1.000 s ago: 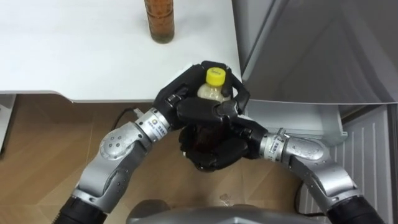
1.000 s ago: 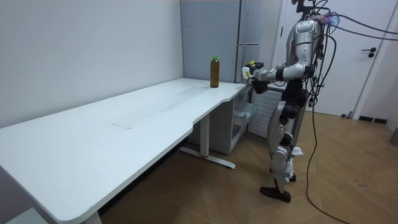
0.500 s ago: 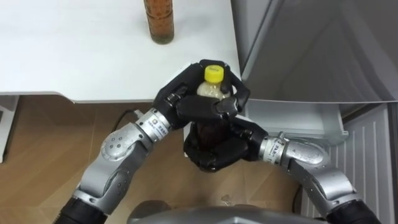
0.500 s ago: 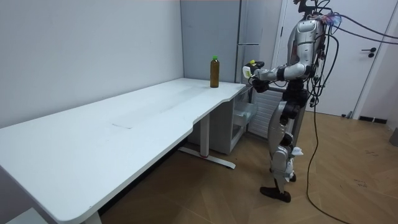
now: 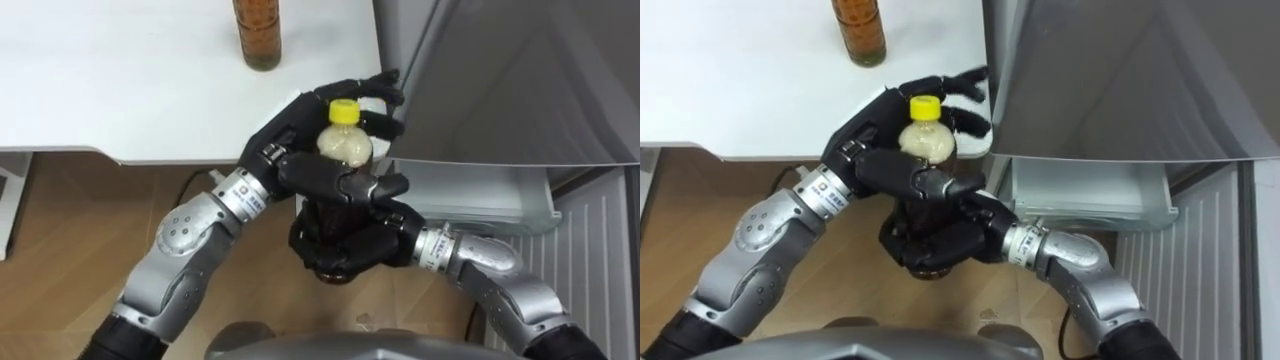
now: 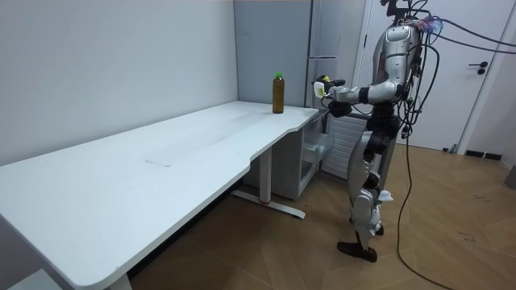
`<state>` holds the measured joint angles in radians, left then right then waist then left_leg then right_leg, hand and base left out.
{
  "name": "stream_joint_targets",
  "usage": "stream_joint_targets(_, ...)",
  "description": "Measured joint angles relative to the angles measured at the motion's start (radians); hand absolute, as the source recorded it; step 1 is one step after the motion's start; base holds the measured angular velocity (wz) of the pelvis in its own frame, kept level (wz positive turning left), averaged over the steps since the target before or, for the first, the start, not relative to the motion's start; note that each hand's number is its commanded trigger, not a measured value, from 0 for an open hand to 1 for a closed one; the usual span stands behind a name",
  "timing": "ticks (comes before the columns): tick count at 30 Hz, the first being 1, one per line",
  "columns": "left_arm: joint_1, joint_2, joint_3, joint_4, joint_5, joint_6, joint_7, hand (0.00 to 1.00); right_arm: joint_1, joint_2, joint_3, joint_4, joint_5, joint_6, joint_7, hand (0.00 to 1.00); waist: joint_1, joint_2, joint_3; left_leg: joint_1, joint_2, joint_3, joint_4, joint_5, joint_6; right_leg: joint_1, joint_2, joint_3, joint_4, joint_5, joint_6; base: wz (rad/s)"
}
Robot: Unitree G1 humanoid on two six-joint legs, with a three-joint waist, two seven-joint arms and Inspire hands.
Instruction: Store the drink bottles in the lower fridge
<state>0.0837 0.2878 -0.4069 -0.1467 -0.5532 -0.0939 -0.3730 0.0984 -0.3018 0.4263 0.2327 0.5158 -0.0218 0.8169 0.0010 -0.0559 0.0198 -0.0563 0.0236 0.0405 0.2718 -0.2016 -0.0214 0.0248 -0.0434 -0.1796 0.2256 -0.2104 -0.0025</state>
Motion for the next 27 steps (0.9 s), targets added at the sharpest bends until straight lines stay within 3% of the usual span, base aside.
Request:
stream_joint_targets(6, -0.004, -0.002, 0.038, -0.122, -0.005, 0.000, 0.028, 0.00, 0.003, -0.005, 0.016, -0.027, 0.037, -0.008, 0.004, 1.00, 0.000, 0.003, -0.0005, -0.009, 0.000, -0.002, 0.004, 0.000, 0.000, -0.006, 0.000, -0.003, 0.002, 0.000, 0.000, 0.01)
stream_joint_targets(10, -0.025, -0.019, 0.052, -0.194, -0.053, -0.006, 0.033, 0.00, 0.006, -0.002, 0.023, -0.032, 0.036, -0.007, 0.006, 1.00, 0.000, 0.004, -0.0014, -0.019, 0.000, -0.004, 0.012, 0.000, 0.000, -0.006, -0.001, -0.014, 0.001, 0.000, 0.000, 0.07)
stream_joint_targets(14, -0.059, -0.045, 0.063, -0.236, -0.102, -0.028, 0.012, 0.00, 0.034, -0.006, 0.022, -0.037, 0.025, -0.005, 0.007, 1.00, 0.007, 0.017, -0.0038, -0.018, -0.001, -0.004, 0.020, -0.001, 0.000, 0.003, -0.002, -0.015, -0.004, 0.000, 0.000, 0.05)
stream_joint_targets(18, -0.067, -0.039, 0.099, -0.311, -0.177, -0.057, -0.004, 0.00, 0.051, -0.023, 0.020, -0.038, 0.000, 0.001, 0.007, 1.00, 0.013, 0.037, -0.0027, 0.000, 0.000, -0.002, 0.011, -0.001, 0.001, 0.010, -0.002, -0.008, -0.002, 0.000, 0.000, -0.04)
stream_joint_targets(23, -0.083, -0.058, 0.169, -0.397, -0.201, -0.074, -0.009, 0.00, 0.087, -0.034, -0.011, -0.037, -0.094, 0.001, 0.006, 1.00, 0.039, 0.038, -0.0031, 0.016, 0.001, 0.007, -0.001, 0.000, 0.001, 0.014, 0.002, 0.008, -0.001, 0.000, 0.000, -0.09)
stream_joint_targets(27, -0.083, -0.062, 0.211, -0.448, -0.191, -0.129, 0.034, 0.00, 0.119, -0.040, -0.021, -0.038, -0.134, 0.001, 0.002, 1.00, 0.062, 0.030, 0.0002, 0.035, 0.001, 0.010, -0.006, 0.000, 0.001, 0.030, 0.001, 0.012, -0.004, 0.000, 0.000, -0.03)
